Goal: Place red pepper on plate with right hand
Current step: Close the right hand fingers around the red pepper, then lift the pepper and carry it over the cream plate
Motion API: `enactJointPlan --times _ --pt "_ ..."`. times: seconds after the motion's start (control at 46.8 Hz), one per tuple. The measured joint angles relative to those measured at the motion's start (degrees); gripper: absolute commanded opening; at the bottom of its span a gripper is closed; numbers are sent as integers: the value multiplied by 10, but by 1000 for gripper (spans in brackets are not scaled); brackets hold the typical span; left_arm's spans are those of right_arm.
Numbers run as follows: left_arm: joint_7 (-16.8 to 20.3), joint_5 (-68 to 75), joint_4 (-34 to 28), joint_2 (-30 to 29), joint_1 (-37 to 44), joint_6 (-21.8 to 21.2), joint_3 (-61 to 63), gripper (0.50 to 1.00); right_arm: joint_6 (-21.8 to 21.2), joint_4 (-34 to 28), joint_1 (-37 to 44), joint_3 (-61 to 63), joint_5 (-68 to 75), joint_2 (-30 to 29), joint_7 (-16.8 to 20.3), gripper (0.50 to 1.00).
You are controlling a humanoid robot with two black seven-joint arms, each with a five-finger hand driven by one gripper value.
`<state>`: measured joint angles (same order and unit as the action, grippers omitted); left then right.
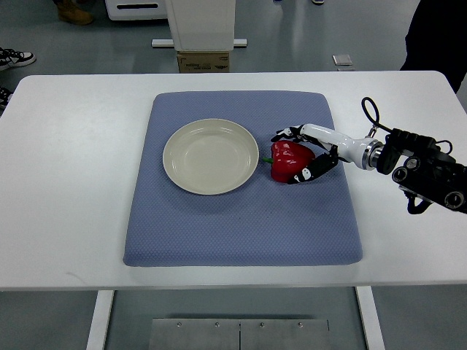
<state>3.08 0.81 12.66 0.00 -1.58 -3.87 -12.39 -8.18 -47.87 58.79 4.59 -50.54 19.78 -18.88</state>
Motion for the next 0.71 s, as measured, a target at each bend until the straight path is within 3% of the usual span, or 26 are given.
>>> enactJointPlan --times 0.449,0.513,0.577,0.663,0.705 --pt "0 0 0 0 0 0 0 1000 0 0 -3 -2 -1 -1 -1 860" --pt "0 0 0 0 0 0 0 1000 0 0 -3 -7 -1 -2 -1 807" --pt "0 0 0 0 0 0 0 1000 0 0 -3 -8 -1 -2 -1 718" --pt "0 0 0 0 0 0 0 1000 0 0 -2 -8 -1 -1 -1 502" --pt "0 0 0 0 0 0 0 1000 0 0 -1 -8 -1 -1 -1 500"
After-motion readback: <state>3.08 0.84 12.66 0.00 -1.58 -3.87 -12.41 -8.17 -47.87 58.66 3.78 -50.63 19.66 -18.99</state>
